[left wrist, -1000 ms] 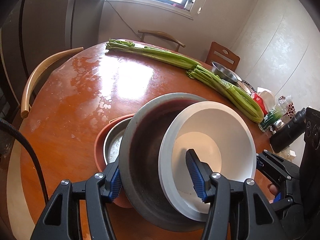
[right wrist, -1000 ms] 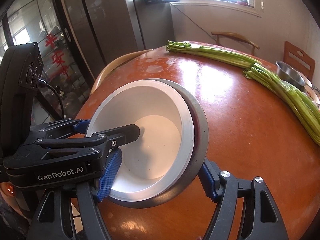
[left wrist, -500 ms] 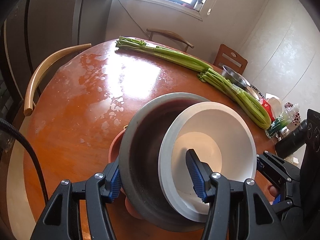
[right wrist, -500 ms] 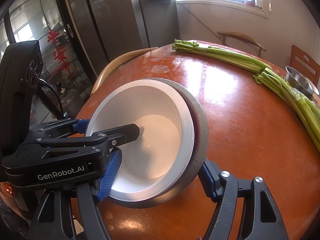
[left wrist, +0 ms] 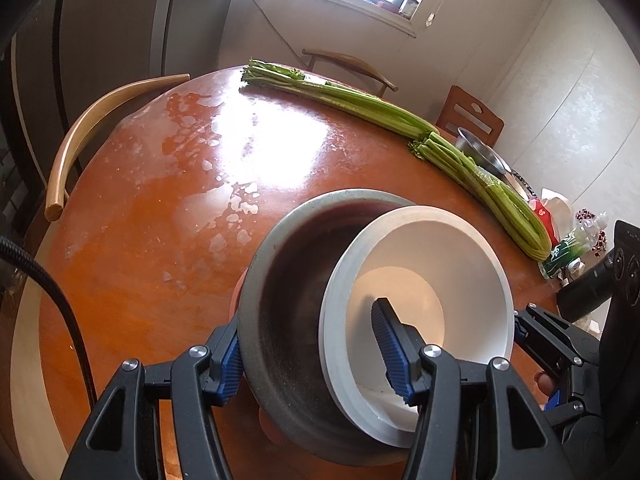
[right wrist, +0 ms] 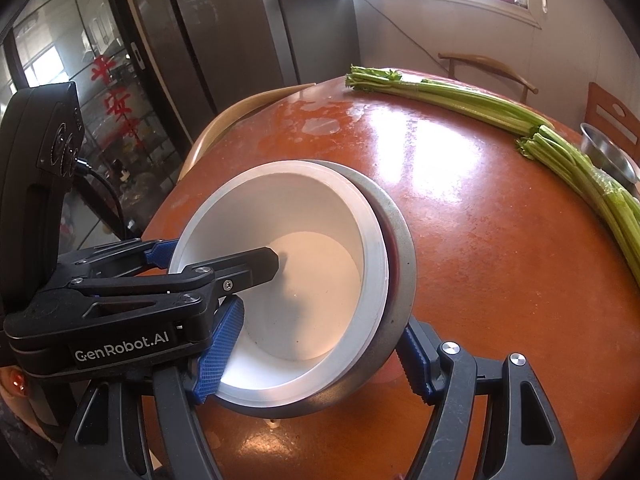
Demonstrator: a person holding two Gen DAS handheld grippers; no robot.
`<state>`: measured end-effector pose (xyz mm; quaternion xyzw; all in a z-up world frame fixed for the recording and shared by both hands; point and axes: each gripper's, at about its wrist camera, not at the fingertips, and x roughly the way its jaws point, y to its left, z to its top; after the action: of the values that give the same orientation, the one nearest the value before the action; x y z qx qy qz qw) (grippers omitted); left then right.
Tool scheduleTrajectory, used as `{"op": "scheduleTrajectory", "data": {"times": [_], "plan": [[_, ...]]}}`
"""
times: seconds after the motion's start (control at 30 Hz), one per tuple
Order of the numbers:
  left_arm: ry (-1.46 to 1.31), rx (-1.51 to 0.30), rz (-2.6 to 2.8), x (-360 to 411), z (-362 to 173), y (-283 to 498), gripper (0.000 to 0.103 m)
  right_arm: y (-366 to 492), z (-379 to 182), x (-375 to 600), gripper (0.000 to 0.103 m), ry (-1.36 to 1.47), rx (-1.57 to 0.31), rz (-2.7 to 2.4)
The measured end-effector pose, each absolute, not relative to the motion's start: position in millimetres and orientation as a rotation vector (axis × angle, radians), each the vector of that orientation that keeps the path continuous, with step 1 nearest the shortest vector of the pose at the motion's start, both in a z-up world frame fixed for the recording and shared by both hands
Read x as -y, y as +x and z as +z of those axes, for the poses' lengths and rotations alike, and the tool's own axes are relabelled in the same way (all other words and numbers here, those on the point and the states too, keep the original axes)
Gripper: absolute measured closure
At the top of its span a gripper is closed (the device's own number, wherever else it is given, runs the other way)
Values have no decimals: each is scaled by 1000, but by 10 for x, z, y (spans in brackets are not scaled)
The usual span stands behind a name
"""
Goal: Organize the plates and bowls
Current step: 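Lower the steel bowl onto the steel pan and open the left tool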
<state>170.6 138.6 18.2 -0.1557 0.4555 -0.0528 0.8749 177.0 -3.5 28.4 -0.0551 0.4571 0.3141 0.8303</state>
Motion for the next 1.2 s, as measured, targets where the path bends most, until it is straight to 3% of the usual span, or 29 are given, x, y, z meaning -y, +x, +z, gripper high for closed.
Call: {"op": "scheduleTrajectory", "data": {"times": [1.2], "plan": [[-380,-937,-61,-1626,115,1646,45,1855,246,96,28,-148,-904,567]]}}
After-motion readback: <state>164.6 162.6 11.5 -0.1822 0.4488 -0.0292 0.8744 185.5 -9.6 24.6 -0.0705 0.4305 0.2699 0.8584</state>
